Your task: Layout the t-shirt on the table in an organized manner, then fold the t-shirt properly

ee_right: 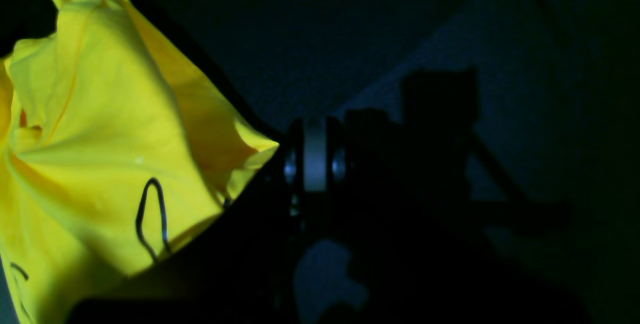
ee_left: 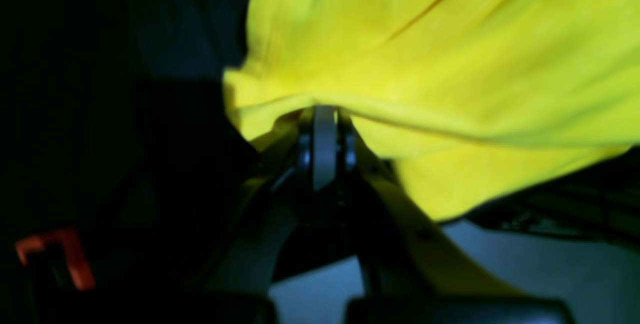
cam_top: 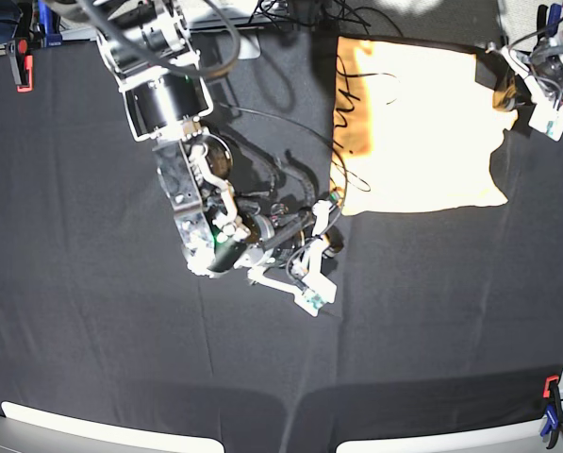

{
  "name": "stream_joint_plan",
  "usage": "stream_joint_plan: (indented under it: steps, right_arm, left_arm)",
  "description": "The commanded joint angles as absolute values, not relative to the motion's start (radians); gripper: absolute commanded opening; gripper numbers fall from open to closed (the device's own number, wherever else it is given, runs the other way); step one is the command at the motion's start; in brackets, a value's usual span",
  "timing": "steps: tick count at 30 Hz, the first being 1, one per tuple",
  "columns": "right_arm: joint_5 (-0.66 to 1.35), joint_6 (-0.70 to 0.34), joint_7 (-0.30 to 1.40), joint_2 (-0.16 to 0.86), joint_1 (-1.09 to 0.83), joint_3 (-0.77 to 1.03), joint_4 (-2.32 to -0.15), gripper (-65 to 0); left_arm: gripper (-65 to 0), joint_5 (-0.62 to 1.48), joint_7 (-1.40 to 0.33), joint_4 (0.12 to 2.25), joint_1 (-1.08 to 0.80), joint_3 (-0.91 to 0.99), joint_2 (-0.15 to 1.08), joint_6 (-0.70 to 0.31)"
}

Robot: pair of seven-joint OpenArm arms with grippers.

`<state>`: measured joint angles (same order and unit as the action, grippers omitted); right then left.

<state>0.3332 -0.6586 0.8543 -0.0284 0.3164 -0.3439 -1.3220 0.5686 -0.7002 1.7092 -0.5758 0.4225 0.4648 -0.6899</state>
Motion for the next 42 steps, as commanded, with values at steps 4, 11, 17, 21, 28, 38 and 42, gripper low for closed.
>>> stream_joint_plan:
  steps: [4, 11, 17, 21, 28, 38, 42]
  right_arm:
    - [0.324, -0.666, 0.799, -0.039, 0.344, -0.405, -1.262, -65.0]
    - [0.29, -0.666, 0.758, -0.042, 0.346, -0.459, -1.235, -65.0]
    - [0.289, -0.666, 0.759, -0.041, 0.346, -0.458, -1.235, -65.0]
    - [0.286, -0.666, 0.759, -0.041, 0.346, -0.458, -1.235, -65.0]
    - [0.287, -0.666, 0.786, -0.041, 0.346, -0.459, -1.235, -65.0]
    - [0.303, -0.667, 0.828, -0.042, 0.345, -0.459, -1.235, -65.0]
    - [0.353, -0.693, 0.89, -0.041, 0.342, -0.459, -1.237, -65.0]
  left_arm:
    - [-65.0, 0.725, -0.759, 1.782, -0.62, 0.429, 0.485, -0.698]
    - [-65.0, 0.737, -0.734, 1.905, -0.753, 0.429, 0.482, -0.698]
    - [-65.0, 0.699, -0.732, 1.904, -0.759, 0.348, 0.466, -0.698]
    - [-65.0, 0.585, -0.725, 1.904, -0.742, 0.244, 0.466, -0.698]
    - [-65.0, 0.398, -0.702, 1.887, -0.672, 0.228, 0.466, -0.67]
    - [-65.0, 0.368, -0.676, 1.632, -0.495, 0.228, 0.466, -0.646]
    - [-65.0, 0.366, -0.667, 1.591, -0.426, 0.228, 0.467, -0.647]
